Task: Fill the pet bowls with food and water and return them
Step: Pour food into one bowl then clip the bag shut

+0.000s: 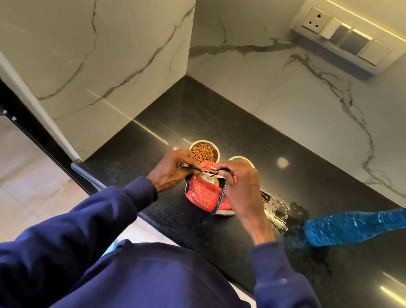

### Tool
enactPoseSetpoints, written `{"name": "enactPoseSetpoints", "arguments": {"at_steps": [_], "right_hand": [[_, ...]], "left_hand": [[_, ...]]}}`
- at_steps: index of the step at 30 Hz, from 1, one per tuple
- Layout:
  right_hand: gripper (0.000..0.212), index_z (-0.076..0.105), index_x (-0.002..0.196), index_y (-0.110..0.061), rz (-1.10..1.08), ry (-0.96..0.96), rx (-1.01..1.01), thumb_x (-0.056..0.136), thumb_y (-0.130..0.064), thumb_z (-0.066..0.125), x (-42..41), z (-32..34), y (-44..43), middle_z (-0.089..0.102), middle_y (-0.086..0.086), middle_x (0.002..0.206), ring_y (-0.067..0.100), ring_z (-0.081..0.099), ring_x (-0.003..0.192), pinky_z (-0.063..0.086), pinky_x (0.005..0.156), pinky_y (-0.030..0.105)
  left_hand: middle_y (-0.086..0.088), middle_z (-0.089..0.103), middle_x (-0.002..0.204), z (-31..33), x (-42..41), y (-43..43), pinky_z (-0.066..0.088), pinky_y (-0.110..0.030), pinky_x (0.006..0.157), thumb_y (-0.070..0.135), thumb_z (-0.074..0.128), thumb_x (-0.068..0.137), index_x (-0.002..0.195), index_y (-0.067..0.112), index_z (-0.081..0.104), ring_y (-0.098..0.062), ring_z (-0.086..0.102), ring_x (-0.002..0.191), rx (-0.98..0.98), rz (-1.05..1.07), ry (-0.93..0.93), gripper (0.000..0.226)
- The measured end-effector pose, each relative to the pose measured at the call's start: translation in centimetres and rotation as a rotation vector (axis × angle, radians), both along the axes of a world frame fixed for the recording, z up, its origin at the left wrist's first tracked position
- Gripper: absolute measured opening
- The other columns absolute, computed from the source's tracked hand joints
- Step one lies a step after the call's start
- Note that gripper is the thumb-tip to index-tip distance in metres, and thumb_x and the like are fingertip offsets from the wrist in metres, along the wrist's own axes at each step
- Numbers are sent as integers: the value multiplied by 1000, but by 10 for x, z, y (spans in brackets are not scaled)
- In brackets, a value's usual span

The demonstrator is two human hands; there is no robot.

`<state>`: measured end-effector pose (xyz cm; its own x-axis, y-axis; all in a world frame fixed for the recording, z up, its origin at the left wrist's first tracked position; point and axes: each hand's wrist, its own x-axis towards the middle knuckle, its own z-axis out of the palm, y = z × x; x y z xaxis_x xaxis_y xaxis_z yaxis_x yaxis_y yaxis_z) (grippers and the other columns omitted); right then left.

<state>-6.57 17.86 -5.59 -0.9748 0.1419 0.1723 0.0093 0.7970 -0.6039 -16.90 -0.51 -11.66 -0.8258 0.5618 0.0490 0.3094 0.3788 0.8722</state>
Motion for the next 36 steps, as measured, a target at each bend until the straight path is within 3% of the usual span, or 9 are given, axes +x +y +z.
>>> {"name": "enactPoseSetpoints", "arguments": {"at_steps": [2, 5, 10, 15, 20, 24, 29, 32, 36], "right_hand": [[29, 72, 117, -20, 28, -27, 77, 94, -4, 64, -6, -1, -8, 69, 6, 112, 13, 61, 103, 41, 91, 16], [33, 69, 121, -20, 75, -80, 191, 93, -3, 65, -13, -2, -14, 65, 6, 115, 15, 59, 105, 38, 91, 20], [31, 60, 126, -23, 136, -178, 274, 98, -10, 62, -24, -7, -23, 54, 5, 111, 18, 56, 101, 52, 88, 34], [38, 55, 132, -20, 139, -198, 260, 96, -11, 64, -28, -9, -27, 57, 9, 116, 22, 58, 107, 46, 88, 31], [42, 54, 132, -16, 152, -161, 172, 93, -9, 68, -30, -10, -26, 66, 8, 116, 20, 62, 108, 51, 93, 31], [30, 68, 115, -11, 44, -104, 74, 86, -10, 76, -32, -9, -28, 69, 6, 111, 10, 63, 96, 56, 84, 24], [30, 67, 109, -20, 12, -37, 134, 83, -14, 80, -27, -16, -31, 71, 1, 105, 16, 65, 102, 45, 95, 29], [27, 63, 106, -18, 53, 11, 142, 86, -6, 75, -23, -19, -34, 67, 3, 108, 18, 63, 101, 52, 90, 30], [26, 63, 111, -14, 78, 80, 200, 88, -3, 70, -21, -24, -35, 66, 6, 109, 18, 63, 97, 55, 87, 29]], "left_hand": [[16, 64, 92, -1, -1, -1, 53, -30, 88, 6, 80, 80, 97, 11, 80, -17, 61, 96, -7, 1, -10, 18], [3, 73, 98, -3, -3, -3, 57, -33, 89, 10, 82, 79, 97, 15, 81, -18, 67, 99, 10, 8, -28, 19], [7, 72, 97, 1, -5, -2, 56, -21, 85, 5, 83, 76, 104, 22, 77, -4, 67, 90, 72, 17, -115, 33], [21, 60, 98, -2, -5, -4, 51, -17, 85, 15, 86, 75, 107, 18, 78, 3, 58, 91, -16, -40, -106, 34], [21, 57, 91, -8, -3, -2, 52, -31, 85, 25, 91, 69, 97, 17, 80, -12, 55, 92, -33, -16, -42, 31], [20, 58, 88, -11, -2, 3, 51, -37, 86, 26, 89, 71, 89, 18, 81, -18, 55, 97, -36, 21, -41, 21], [17, 58, 79, -14, -1, 8, 41, -23, 74, 20, 89, 71, 83, 15, 82, -14, 51, 83, -15, 50, 0, 15], [13, 61, 80, -18, -1, 9, 34, -10, 71, 23, 87, 74, 86, 14, 83, 0, 48, 79, -15, 64, 37, 16], [6, 69, 85, -21, 0, 12, 43, -19, 75, 23, 86, 75, 86, 14, 81, -5, 54, 83, -5, 72, 16, 15]]}}
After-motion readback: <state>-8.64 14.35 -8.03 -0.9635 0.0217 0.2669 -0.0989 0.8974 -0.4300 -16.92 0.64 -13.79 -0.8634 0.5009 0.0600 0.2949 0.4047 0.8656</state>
